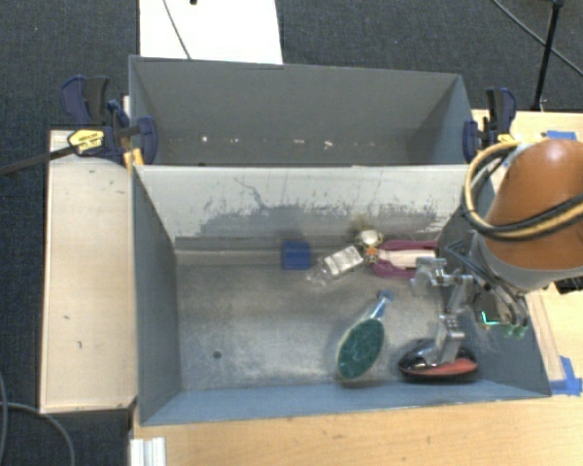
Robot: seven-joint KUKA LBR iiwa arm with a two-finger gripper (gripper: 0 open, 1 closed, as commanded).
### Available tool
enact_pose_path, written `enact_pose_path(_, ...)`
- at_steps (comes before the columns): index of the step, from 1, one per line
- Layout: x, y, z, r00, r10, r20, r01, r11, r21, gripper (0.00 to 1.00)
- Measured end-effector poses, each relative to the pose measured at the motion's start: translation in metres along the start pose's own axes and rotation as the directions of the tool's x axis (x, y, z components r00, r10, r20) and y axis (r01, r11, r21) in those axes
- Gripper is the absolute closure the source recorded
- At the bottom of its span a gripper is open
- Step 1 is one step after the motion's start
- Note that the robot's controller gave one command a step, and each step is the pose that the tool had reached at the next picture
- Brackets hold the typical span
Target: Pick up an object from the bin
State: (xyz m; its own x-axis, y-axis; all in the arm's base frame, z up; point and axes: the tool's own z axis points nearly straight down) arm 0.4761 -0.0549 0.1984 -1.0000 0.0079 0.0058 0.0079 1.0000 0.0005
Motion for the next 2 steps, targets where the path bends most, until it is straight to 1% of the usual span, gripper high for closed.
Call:
enact_pose_path(1,-0.0314,0.0537,0.1301,0.896,-0.444,0.002,0.444,0.896,0.0,0.0)
enact_pose_path(2,-0.0322,0.0527,0.1282,0.896,-0.445,0.005,0.445,0.896,0.002,1.0)
